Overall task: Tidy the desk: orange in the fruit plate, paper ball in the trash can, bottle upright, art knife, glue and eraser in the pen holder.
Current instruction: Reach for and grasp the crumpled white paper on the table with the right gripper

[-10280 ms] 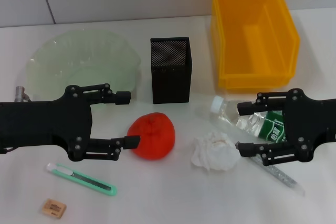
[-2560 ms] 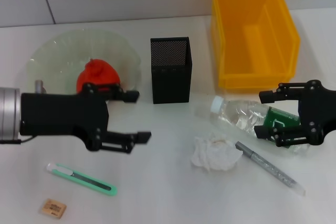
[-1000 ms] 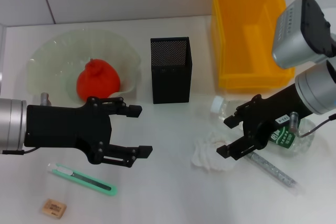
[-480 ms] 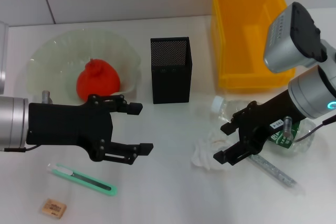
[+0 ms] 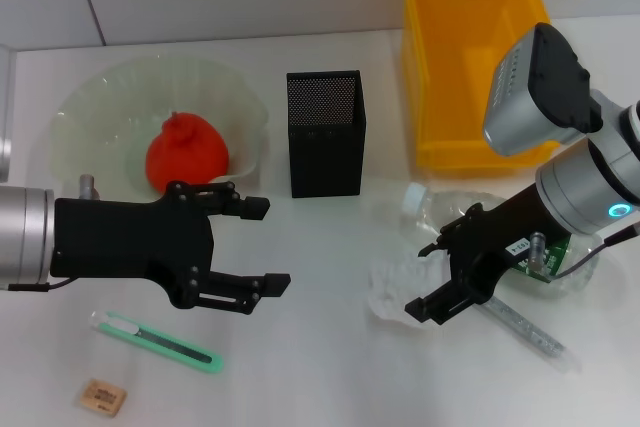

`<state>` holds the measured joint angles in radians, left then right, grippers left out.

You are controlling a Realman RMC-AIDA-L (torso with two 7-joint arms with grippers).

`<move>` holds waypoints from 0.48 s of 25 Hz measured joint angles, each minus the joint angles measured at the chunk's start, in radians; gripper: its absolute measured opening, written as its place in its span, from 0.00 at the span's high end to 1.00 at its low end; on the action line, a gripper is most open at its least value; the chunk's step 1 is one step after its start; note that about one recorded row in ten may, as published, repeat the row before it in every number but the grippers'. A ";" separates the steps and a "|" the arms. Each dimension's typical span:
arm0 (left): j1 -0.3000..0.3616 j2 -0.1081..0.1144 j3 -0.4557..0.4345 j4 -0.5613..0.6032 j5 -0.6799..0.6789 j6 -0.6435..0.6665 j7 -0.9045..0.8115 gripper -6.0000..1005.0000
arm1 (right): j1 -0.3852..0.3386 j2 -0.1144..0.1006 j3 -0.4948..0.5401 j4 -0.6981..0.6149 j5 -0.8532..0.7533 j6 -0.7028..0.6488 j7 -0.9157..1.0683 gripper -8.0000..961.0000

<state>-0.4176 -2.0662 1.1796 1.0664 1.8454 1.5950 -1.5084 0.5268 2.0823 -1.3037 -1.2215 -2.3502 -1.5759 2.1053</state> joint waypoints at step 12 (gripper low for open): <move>0.000 0.000 0.000 0.000 0.000 -0.007 0.001 0.17 | -0.004 -0.001 0.004 -0.012 0.003 0.009 0.005 0.38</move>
<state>-0.4172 -2.0662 1.1795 1.0660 1.8454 1.5877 -1.5078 0.5230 2.0815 -1.2993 -1.2331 -2.3472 -1.5668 2.1104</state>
